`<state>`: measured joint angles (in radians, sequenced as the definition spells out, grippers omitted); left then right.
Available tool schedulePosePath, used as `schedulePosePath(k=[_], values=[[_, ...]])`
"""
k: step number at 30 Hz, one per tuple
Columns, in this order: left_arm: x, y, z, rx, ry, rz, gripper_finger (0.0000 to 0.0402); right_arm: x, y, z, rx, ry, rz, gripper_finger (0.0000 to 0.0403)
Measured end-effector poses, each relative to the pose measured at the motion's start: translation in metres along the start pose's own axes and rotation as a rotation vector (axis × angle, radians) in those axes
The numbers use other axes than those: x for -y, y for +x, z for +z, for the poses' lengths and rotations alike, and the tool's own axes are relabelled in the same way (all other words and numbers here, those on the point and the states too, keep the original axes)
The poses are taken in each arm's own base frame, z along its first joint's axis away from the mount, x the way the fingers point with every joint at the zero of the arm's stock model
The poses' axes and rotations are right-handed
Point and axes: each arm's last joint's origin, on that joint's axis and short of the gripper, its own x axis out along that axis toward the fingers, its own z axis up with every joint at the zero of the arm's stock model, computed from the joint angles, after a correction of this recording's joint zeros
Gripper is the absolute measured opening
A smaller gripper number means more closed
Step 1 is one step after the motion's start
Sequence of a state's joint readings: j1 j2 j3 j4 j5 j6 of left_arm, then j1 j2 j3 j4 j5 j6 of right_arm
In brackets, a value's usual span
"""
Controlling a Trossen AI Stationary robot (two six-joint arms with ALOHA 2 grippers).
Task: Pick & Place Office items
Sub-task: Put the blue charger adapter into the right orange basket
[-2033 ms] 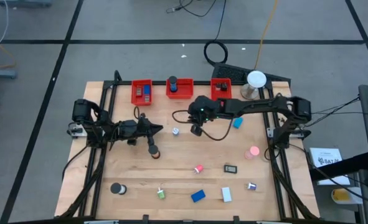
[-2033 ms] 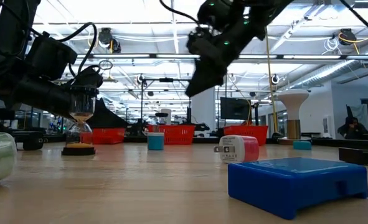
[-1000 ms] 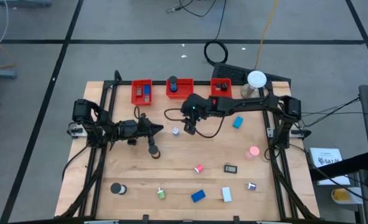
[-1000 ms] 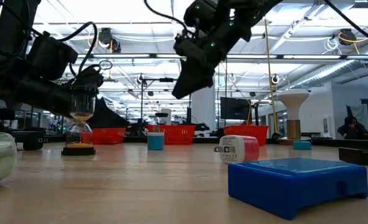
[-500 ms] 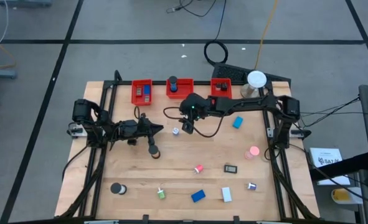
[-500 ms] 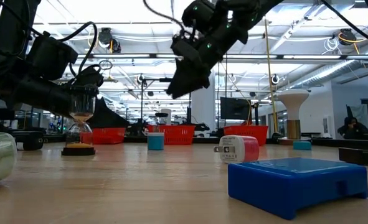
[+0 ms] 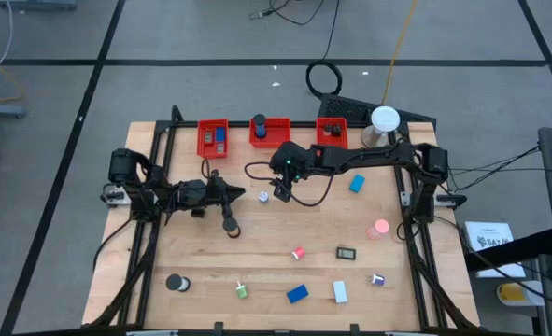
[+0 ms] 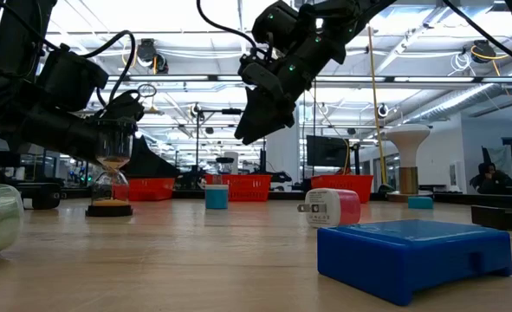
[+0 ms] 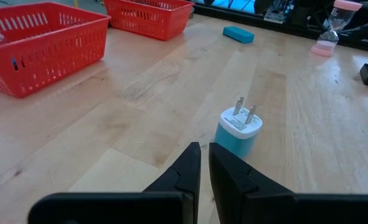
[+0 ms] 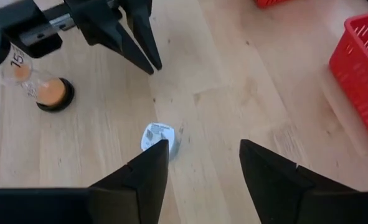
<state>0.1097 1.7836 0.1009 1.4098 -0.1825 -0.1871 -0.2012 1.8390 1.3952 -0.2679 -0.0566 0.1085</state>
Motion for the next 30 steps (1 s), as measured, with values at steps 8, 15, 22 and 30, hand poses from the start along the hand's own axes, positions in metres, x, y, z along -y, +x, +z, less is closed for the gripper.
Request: schedulePosePath(k=[8, 15, 22, 30], values=[[0.0, 0.0, 0.0, 0.0, 0.0, -0.001, 0.0033, 0.0, 0.009, -0.002, -0.004, 0.01, 0.0, 0.0217], [0.0, 0.0, 0.0, 0.0, 0.0, -0.001, 0.0033, -0.002, 0.015, -0.005, -0.015, 0.009, 0.003, 0.0237], [0.0, 0.0, 0.0, 0.001, 0.001, 0.0, 0.0033, -0.011, 0.016, -0.001, 0.042, -0.011, 0.023, 0.0243], [0.002, 0.005, 0.004, 0.023, -0.004, -0.002, 0.0033, -0.02, 0.036, -0.011, 0.02, 0.0, 0.039, 0.0243]])
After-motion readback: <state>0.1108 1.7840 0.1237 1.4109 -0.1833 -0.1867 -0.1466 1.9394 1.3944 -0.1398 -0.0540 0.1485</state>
